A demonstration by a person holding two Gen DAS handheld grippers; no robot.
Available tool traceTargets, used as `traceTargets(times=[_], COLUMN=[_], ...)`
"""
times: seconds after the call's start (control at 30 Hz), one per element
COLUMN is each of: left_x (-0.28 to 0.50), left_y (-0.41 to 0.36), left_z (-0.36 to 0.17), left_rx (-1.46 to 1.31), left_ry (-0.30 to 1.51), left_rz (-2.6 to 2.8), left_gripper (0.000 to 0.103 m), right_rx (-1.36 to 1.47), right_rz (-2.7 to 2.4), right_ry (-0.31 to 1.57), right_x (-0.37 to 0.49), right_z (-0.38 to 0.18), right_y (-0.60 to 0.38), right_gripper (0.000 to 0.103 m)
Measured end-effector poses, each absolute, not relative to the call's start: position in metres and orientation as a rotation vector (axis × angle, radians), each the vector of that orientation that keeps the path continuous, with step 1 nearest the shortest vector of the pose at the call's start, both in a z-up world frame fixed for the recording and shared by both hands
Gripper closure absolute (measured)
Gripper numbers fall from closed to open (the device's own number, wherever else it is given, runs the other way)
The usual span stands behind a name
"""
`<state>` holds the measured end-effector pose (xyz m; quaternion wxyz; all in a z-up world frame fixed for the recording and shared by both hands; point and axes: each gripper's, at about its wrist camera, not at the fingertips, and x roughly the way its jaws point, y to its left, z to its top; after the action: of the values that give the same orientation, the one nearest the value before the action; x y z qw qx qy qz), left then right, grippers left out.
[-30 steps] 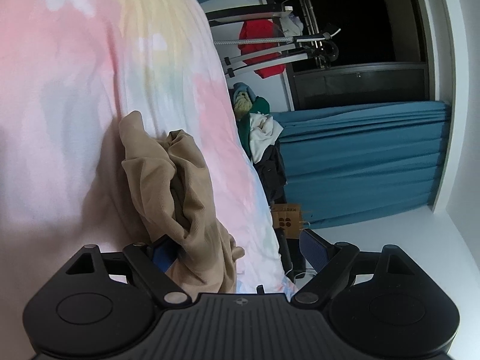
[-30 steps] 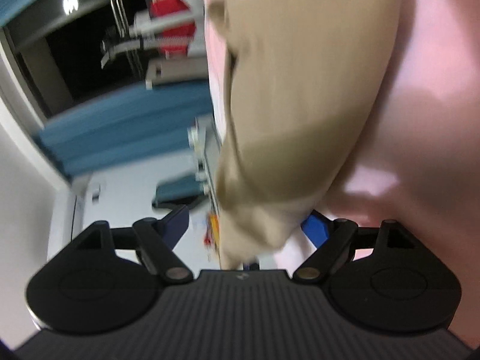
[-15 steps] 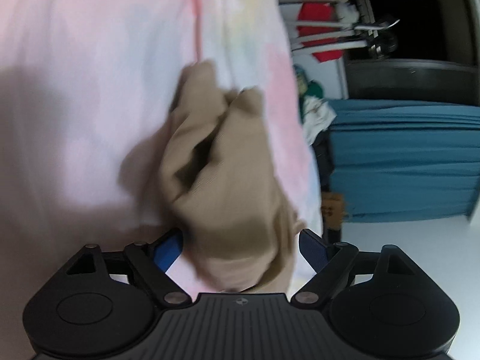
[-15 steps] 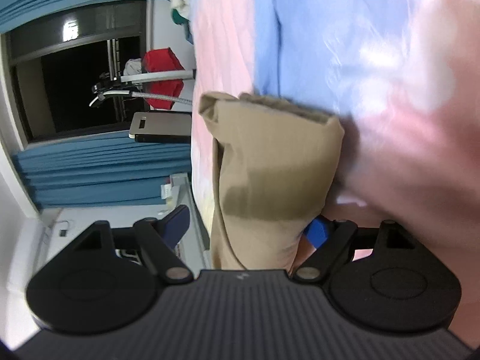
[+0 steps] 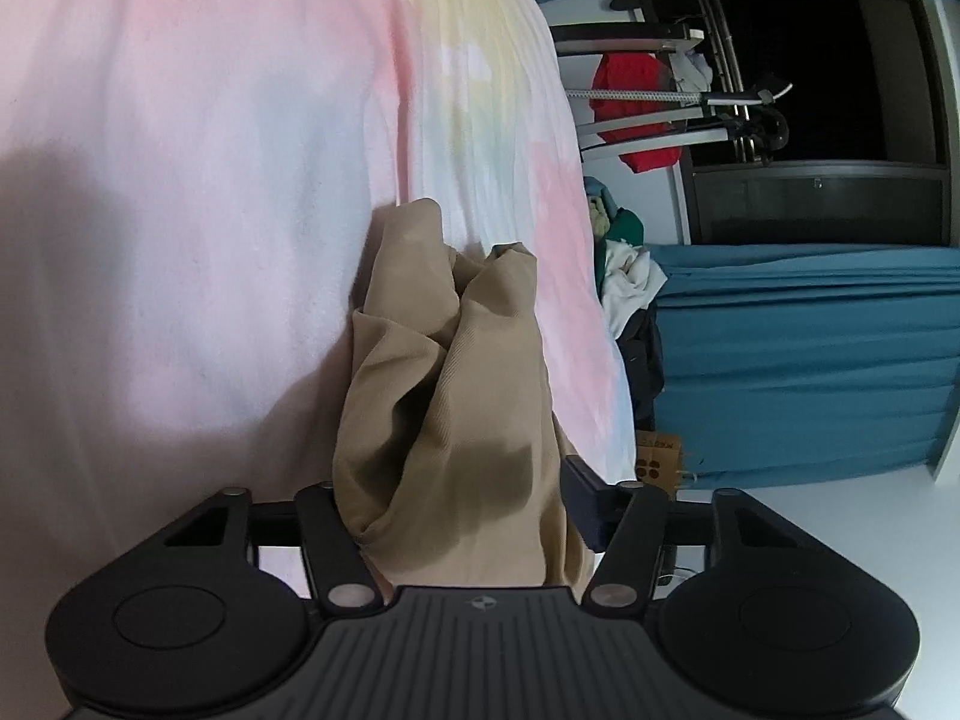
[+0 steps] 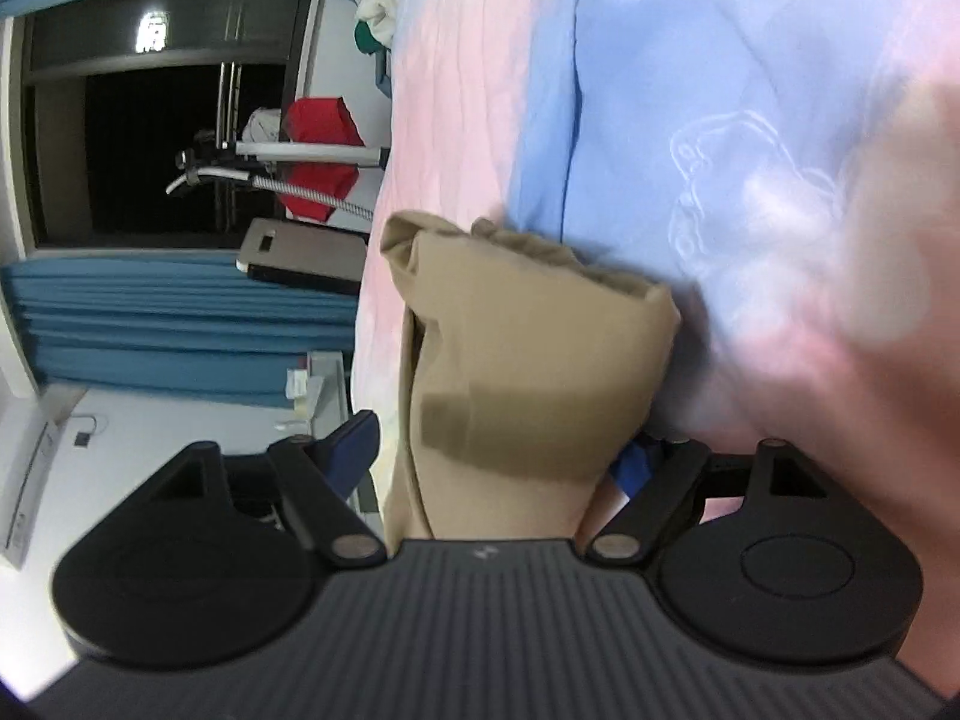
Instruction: Fold clothes
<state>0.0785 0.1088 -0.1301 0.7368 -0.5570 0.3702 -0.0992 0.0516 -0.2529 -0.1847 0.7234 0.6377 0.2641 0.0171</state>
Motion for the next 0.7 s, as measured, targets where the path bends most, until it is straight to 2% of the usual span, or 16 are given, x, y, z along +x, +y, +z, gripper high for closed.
traceTargets(times=[0.07, 0.13, 0.23, 0.5, 0.7], left_x=[0.079, 0.079, 0.078, 0.059, 0.092], left_y=[0.105, 0.103, 0.103, 0.094, 0.027], left_z=[-0.123, -0.115, -0.101, -0.057, -0.010], left_rx=[-1.157, -1.097, -1.062, -1.096, -1.103], left_ry=[0.819, 0.814, 0.778, 0.715, 0.754], left_rz=[-0.214, -0.217, -0.245, -0.339, -0.439], left_gripper=[0.069, 0.075, 0.082, 0.084, 0.084], right_rx=[1.336, 1.282, 1.250, 1.284, 1.328], right_rz=[0.035, 0.034, 0.045, 0.114, 0.071], right_ry=[0.580, 0.571, 0.542, 0.417, 0.294], right_x=[0.055, 0.056, 0.053, 0.043, 0.021], right_z=[-0.177, -0.169, -0.160, -0.118, -0.072], right_y=[-0.249, -0.246, -0.244, -0.257, -0.310], right_gripper=[0.030, 0.054, 0.068, 0.072, 0.072])
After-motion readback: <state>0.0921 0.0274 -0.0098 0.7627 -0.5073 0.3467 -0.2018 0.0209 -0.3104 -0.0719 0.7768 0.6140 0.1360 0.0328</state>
